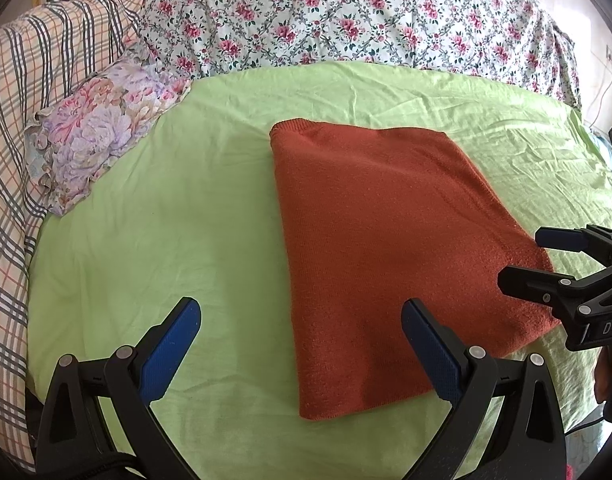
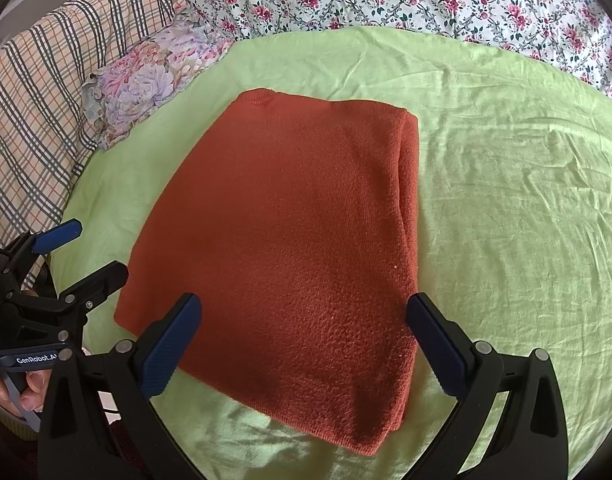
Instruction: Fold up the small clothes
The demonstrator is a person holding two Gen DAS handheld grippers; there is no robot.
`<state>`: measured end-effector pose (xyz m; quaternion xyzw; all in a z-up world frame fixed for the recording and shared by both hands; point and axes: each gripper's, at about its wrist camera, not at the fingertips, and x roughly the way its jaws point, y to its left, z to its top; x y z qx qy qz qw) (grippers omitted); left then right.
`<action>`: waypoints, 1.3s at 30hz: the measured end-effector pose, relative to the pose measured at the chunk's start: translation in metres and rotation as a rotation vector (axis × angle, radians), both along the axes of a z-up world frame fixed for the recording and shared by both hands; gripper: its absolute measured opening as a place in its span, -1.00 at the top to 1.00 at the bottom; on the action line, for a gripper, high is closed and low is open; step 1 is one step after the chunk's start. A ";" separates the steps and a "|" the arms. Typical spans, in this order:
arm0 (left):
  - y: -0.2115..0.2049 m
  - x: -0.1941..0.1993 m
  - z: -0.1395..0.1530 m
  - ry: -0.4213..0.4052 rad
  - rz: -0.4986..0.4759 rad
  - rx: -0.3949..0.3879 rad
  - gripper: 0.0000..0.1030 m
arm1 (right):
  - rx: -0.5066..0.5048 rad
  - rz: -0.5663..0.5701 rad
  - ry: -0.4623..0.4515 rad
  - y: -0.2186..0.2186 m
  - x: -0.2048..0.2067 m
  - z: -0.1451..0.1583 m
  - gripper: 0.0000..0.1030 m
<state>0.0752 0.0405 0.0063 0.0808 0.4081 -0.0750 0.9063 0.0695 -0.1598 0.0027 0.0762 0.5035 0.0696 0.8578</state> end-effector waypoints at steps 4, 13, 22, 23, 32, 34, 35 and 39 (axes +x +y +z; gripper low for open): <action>-0.001 0.000 0.000 0.000 0.000 0.001 -0.96 | 0.000 0.000 0.000 0.000 0.000 0.000 -0.98; -0.002 0.001 0.000 0.002 -0.004 0.001 -0.96 | 0.000 -0.001 0.000 0.001 0.000 0.000 -0.98; 0.000 0.003 0.000 0.000 -0.001 0.001 -0.96 | -0.001 -0.006 0.000 0.001 -0.001 0.000 -0.98; 0.000 0.003 0.000 0.000 -0.002 0.000 -0.96 | -0.001 -0.006 0.000 0.001 -0.001 0.000 -0.98; -0.001 0.002 0.000 -0.002 -0.003 -0.002 -0.96 | -0.001 -0.007 -0.002 0.002 -0.001 0.001 -0.98; -0.001 0.002 0.000 -0.002 -0.001 -0.003 -0.96 | 0.000 -0.006 -0.001 0.001 -0.001 0.001 -0.98; 0.000 0.002 0.000 -0.002 -0.002 -0.004 -0.96 | 0.000 -0.005 -0.001 0.001 -0.001 0.001 -0.98; 0.000 0.001 0.001 -0.002 -0.003 -0.004 -0.96 | 0.001 -0.007 -0.002 0.002 -0.002 0.002 -0.98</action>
